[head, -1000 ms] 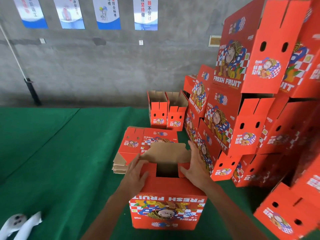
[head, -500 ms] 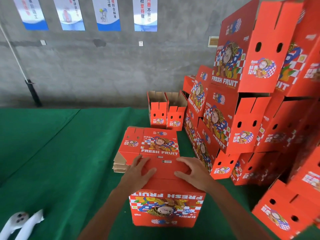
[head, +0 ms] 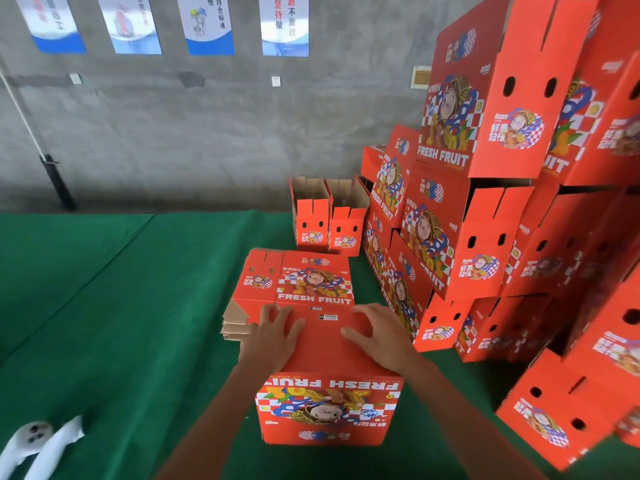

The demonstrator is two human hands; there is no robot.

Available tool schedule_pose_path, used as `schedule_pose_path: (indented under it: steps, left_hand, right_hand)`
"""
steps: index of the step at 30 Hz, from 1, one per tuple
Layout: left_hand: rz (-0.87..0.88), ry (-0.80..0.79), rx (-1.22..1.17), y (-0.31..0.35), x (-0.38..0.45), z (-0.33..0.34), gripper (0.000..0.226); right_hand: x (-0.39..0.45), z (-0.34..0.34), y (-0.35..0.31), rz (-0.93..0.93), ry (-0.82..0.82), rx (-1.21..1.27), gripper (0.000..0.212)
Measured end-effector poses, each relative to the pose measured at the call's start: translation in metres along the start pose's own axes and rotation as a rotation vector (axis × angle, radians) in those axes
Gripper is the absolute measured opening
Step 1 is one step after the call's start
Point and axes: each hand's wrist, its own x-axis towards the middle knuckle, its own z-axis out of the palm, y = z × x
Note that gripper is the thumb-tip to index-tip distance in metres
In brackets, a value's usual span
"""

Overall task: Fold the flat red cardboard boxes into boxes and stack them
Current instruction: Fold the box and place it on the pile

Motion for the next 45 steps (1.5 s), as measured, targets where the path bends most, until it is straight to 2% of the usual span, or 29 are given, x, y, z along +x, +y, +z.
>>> schedule_pose_path:
  steps: [2,3,4,6,7,9,11,18,21,24,28,31,37,39,42,45]
  left_hand:
    - [-0.014,0.005,-0.035,-0.003,0.000,0.001,0.061]
    - [-0.016,0.009,-0.042,-0.005,0.001,0.001,0.060]
    - [-0.019,0.017,-0.051,-0.007,0.001,0.001,0.059]
    - [-0.019,0.034,-0.071,-0.009,0.000,0.001,0.057]
    - [-0.015,0.042,-0.077,-0.008,-0.001,0.001,0.055]
    - [-0.005,0.044,-0.066,-0.006,-0.003,0.003,0.054]
    - [0.000,0.049,-0.072,-0.005,-0.006,0.003,0.053]
    - [-0.005,0.065,-0.093,-0.014,-0.013,0.001,0.052]
    - [-0.001,0.080,-0.119,-0.020,-0.017,0.001,0.052]
    - [-0.030,0.100,-0.138,-0.029,-0.022,0.001,0.055]
    - [-0.051,0.114,-0.163,-0.039,-0.027,0.002,0.062]
    - [-0.076,0.107,-0.184,-0.044,-0.036,0.001,0.063]
    - [-0.042,0.241,-0.367,-0.061,-0.053,-0.007,0.047]
    - [-0.033,0.307,-0.538,-0.065,-0.056,-0.008,0.043]
    - [-0.072,0.412,-0.737,-0.066,-0.045,-0.020,0.062]
    - [-0.114,0.353,-0.758,-0.062,-0.027,-0.039,0.077]
  right_hand:
    - [-0.002,-0.007,-0.001,0.161,0.134,0.266,0.071]
    - [-0.003,-0.011,0.000,0.293,0.133,0.381,0.077]
    - [-0.005,-0.015,0.003,0.466,0.050,0.452,0.081]
    - [-0.012,-0.020,0.014,0.809,-0.238,0.551,0.091]
    - [-0.016,-0.021,0.023,0.906,-0.345,0.607,0.099]
    - [-0.023,-0.020,0.038,0.993,-0.439,0.713,0.100]
    - [-0.028,-0.019,0.048,1.026,-0.498,0.776,0.091]
    - [-0.041,-0.008,0.059,0.980,-0.789,0.650,0.081]
    - [-0.041,-0.005,0.050,0.990,-0.778,0.727,0.082]
    - [-0.044,-0.002,0.040,0.958,-0.700,0.847,0.071]
    - [-0.042,-0.001,0.029,0.899,-0.631,0.856,0.065]
    - [-0.037,-0.003,0.024,0.900,-0.641,0.827,0.067]
    - [-0.025,-0.016,0.010,0.853,-0.708,0.861,0.082]
    - [-0.018,-0.030,-0.001,0.780,-0.642,0.894,0.082]
    - [0.000,-0.063,-0.027,0.526,-0.492,0.822,0.068]
    - [0.018,-0.088,-0.067,0.306,-0.372,0.680,0.060]
